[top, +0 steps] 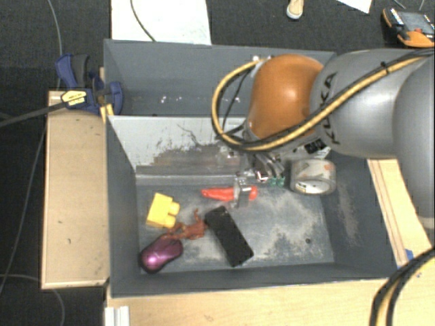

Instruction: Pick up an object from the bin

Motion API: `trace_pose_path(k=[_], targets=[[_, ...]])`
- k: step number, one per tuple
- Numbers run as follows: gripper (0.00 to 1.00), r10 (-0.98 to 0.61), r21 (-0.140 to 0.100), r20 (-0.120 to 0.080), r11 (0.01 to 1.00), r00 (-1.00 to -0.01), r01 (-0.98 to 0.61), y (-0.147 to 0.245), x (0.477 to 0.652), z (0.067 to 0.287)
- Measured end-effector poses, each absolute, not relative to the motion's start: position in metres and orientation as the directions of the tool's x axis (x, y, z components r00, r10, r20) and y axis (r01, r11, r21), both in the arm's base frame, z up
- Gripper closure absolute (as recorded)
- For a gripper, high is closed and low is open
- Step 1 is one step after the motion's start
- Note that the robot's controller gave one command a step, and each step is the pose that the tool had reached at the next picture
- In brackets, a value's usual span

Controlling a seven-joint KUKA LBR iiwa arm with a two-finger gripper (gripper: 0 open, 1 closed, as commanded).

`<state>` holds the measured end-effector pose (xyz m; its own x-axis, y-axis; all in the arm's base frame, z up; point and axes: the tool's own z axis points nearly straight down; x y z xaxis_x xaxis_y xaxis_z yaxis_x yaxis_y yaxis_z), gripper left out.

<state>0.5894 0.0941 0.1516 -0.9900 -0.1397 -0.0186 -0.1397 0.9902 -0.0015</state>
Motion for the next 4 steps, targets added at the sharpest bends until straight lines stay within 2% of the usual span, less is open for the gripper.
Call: trace_pose_path(k=[1, 2, 3, 4], targets=[[0.0, -0.124, 0.001, 0.0, 0.992, -0.992, -0.124, 0.085, 0.588, 0.075], [0.0, -0.096, 0.003, -0.028, 0.995, -0.995, -0.096, 0.071, 0.591, 0.072], [1.0, -0.056, 0.002, -0.007, 0.998, -0.998, -0.056, 0.05, 0.593, 0.071], [1.0, -0.055, 0.003, -0.007, 0.998, -0.998, -0.055, 0.05, 0.593, 0.071]])
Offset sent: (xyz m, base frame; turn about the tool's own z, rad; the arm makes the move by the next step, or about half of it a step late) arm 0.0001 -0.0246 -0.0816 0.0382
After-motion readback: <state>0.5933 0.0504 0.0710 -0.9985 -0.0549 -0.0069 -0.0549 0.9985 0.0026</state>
